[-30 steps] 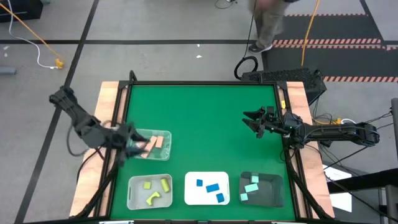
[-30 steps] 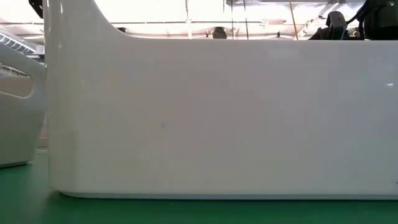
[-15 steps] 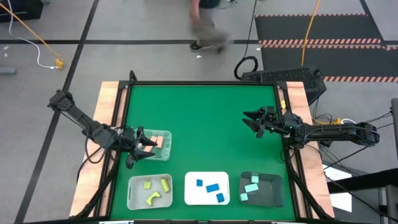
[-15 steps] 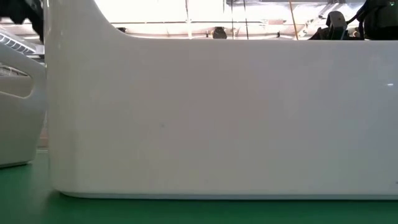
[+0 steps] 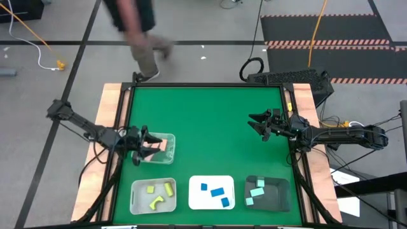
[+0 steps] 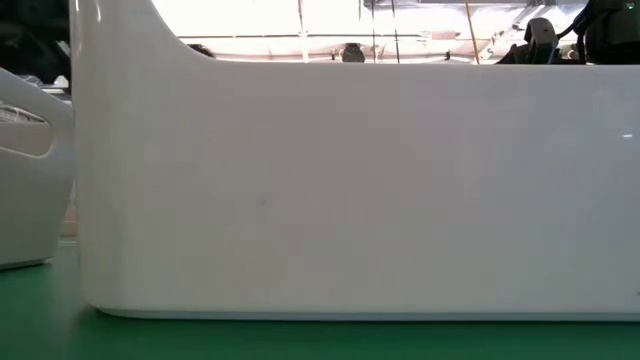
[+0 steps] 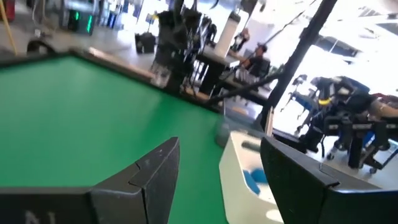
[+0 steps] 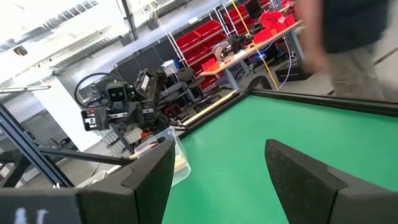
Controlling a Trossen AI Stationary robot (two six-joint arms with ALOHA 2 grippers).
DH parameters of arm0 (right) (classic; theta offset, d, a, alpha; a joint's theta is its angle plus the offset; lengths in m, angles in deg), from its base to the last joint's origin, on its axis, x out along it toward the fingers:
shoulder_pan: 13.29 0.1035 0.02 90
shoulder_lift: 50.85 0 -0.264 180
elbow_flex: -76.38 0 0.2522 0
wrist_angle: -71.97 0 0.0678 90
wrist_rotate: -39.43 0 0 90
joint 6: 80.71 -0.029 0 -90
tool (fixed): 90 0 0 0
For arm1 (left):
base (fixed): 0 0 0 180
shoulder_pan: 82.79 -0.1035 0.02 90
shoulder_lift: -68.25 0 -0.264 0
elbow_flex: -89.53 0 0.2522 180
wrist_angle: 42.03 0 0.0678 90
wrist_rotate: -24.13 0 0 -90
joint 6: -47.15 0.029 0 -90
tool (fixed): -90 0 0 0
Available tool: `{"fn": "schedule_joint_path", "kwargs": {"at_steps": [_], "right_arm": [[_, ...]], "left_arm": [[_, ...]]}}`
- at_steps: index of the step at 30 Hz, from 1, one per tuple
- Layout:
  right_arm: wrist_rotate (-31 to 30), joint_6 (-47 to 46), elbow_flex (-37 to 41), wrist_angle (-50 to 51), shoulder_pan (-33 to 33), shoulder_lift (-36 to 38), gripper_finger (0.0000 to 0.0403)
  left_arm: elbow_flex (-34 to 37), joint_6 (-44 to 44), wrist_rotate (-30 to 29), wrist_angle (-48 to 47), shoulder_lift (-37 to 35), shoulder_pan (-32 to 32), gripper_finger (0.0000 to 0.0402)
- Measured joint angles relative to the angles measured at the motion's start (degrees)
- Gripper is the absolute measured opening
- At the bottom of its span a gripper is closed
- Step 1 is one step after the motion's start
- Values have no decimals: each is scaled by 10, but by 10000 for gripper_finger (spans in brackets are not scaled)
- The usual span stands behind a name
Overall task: Sort & place blocks by color
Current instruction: Return to Home Position
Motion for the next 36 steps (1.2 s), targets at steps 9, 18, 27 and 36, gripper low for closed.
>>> {"fn": "schedule_joint_path", "kwargs": {"at_steps": [9, 18, 27, 36], "right_arm": [[0, 0, 0, 0, 0, 23, 240], [0, 0, 0, 0, 0, 64, 240], [0, 0, 0, 0, -8, 157, 240], [0, 0, 0, 0, -75, 242, 240]], "left_arm": [[40, 43, 17, 84, 0, -74, 225], [40, 75, 28, 84, 0, -182, 225], [40, 115, -17, 84, 1, -300, 225], [40, 159, -97, 85, 1, -381, 225]]}}
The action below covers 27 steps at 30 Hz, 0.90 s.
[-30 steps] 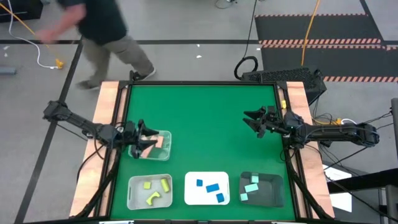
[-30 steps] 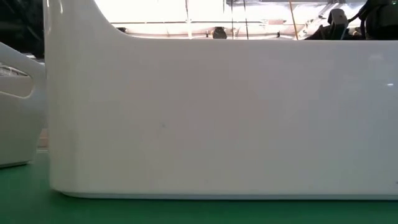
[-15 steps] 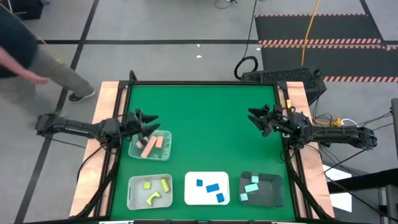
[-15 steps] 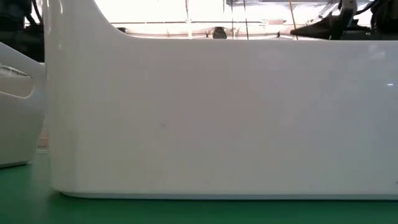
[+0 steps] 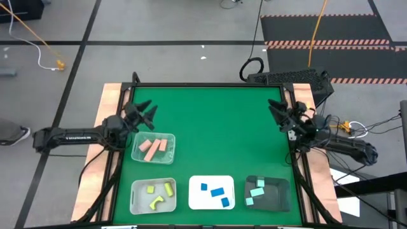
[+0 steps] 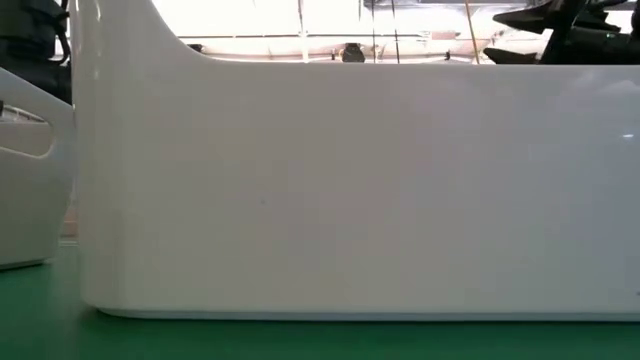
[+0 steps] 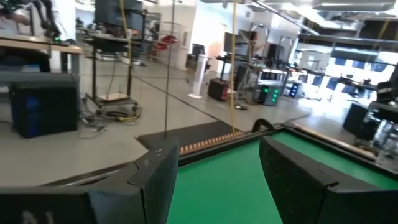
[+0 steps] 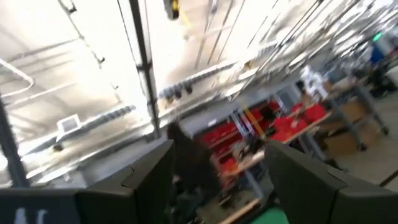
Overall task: Sort & place blocks by color
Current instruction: Return to Home Position
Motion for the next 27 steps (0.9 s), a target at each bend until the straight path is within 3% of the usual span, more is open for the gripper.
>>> {"fn": "schedule_joint_path", "kwargs": {"at_steps": [17, 27], "right_arm": [[0, 0, 0, 0, -188, 68, 240], [0, 0, 0, 0, -227, 82, 240]], "left_arm": [[0, -2, 0, -1, 0, -13, 225], [0, -2, 0, -1, 0, -13, 225]]}}
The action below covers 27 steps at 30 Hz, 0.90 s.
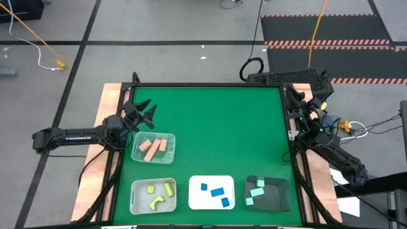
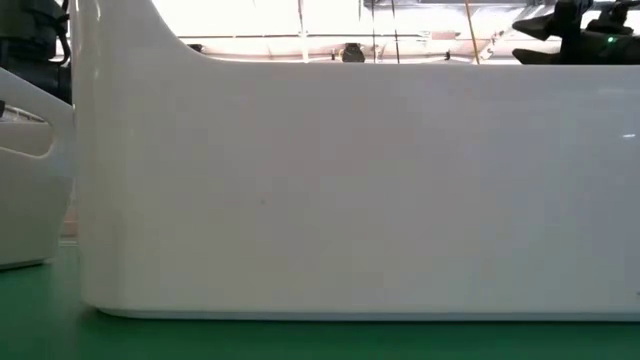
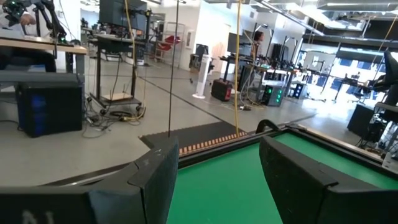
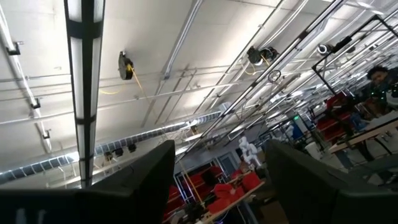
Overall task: Sort & place blocks by color
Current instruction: Return to Home Position
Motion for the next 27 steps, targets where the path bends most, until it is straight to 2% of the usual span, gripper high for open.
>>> {"fn": "schedule_joint_path", "kwargs": {"at_steps": [7, 16, 27], "right_arm": [[0, 0, 0, 0, -21, 0, 240], [0, 0, 0, 0, -53, 0, 240], [0, 0, -1, 0, -133, 0, 240]], "left_arm": [[0, -1, 1, -2, -32, -13, 225], [0, -1, 1, -4, -74, -97, 225], [0, 0, 1, -2, -155, -196, 225]]}}
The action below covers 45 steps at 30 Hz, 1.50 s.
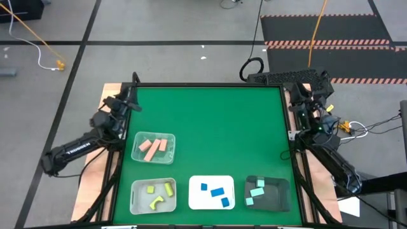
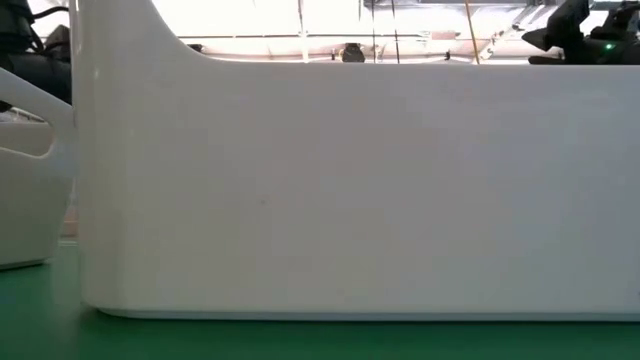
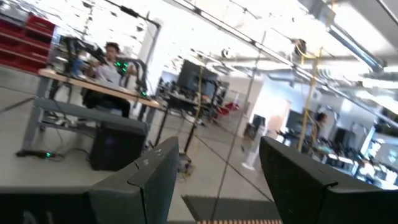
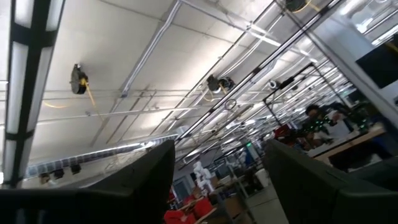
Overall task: Sort & place blocks by color
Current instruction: Return to Home Position
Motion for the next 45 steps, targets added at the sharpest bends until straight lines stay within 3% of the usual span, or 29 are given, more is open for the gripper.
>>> {"fn": "schedule_joint_path", "kwargs": {"at_steps": [15, 45], "right_arm": [[0, 0, 0, 0, -100, 0, 240], [0, 0, 0, 0, -103, 0, 240]], "left_arm": [[0, 0, 0, 0, -66, -63, 225], [0, 0, 0, -1, -62, -63, 225]]}}
